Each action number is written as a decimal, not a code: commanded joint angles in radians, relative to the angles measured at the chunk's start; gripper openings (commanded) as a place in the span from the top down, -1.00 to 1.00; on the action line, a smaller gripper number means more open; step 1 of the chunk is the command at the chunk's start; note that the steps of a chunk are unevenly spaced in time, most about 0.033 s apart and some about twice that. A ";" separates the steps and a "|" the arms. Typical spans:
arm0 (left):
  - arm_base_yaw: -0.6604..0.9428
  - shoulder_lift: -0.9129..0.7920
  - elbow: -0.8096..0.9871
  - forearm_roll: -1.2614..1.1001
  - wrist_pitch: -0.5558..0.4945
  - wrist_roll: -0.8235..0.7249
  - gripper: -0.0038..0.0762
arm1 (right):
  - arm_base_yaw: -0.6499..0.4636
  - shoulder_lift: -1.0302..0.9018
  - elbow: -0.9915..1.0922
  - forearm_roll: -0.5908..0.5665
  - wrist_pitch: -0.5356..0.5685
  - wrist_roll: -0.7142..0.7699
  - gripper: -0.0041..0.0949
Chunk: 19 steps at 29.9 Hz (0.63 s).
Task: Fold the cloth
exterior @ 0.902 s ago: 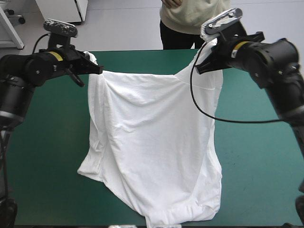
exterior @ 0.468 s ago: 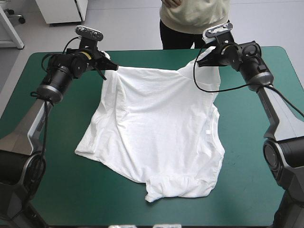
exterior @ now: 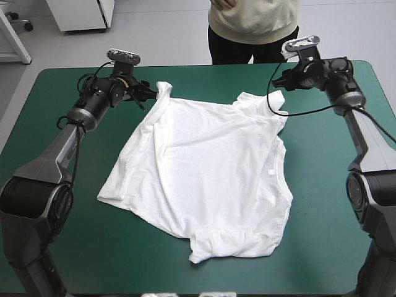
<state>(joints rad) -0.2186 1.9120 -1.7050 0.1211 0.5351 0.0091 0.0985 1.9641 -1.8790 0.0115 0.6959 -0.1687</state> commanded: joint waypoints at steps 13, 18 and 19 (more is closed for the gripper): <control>0.000 -0.482 -0.029 0.008 0.290 0.023 -0.27 | -0.040 -0.485 -0.040 0.136 0.235 -0.023 -0.11; 0.000 -0.645 0.036 0.004 0.488 0.031 -0.23 | -0.038 -0.653 -0.027 0.256 0.398 -0.043 -0.11; 0.000 -0.684 0.074 0.004 0.507 0.029 -0.23 | -0.038 -0.684 -0.023 0.272 0.436 -0.049 -0.11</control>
<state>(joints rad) -0.2186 1.3360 -1.6689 0.1234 1.0070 0.0379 0.0678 1.3887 -1.8842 0.2187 1.0921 -0.1953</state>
